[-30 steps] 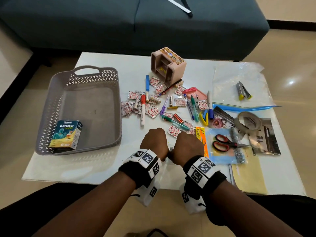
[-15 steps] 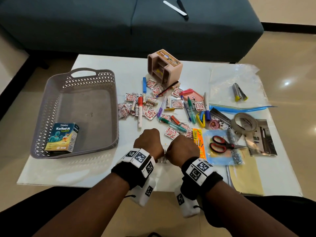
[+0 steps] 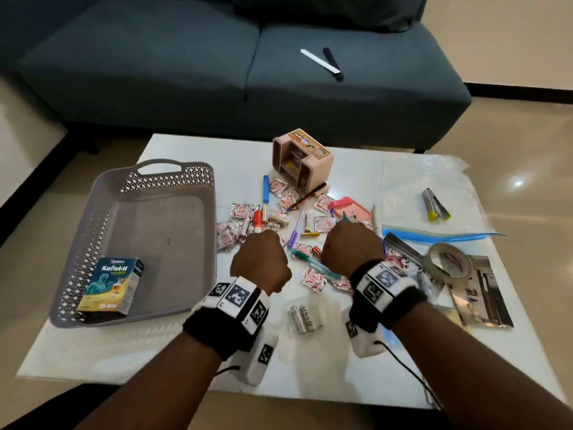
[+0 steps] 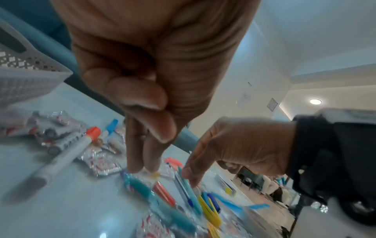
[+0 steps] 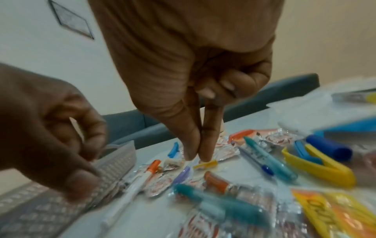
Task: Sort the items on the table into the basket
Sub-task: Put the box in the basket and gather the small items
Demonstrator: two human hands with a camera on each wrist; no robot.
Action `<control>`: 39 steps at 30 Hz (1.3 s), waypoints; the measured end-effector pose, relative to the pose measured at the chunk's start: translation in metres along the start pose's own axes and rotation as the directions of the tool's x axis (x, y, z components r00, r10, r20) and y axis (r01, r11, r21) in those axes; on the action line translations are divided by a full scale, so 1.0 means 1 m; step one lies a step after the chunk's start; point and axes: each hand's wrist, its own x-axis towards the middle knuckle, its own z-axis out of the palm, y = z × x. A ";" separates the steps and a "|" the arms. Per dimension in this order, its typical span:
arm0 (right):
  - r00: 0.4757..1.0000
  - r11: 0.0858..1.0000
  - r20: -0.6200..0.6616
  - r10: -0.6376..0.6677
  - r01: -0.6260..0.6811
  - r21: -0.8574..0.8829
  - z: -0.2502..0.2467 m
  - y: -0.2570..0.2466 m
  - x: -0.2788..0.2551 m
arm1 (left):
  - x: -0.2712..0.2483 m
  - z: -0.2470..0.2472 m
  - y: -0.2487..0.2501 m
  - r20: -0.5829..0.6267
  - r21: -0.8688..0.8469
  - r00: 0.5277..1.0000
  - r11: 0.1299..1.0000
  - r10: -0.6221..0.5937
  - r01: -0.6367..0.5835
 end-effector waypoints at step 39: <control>0.904 0.473 0.423 0.064 -0.400 0.785 -0.027 0.052 -0.028 | 0.023 -0.026 0.033 0.108 -0.390 0.994 0.920 0.012 0.032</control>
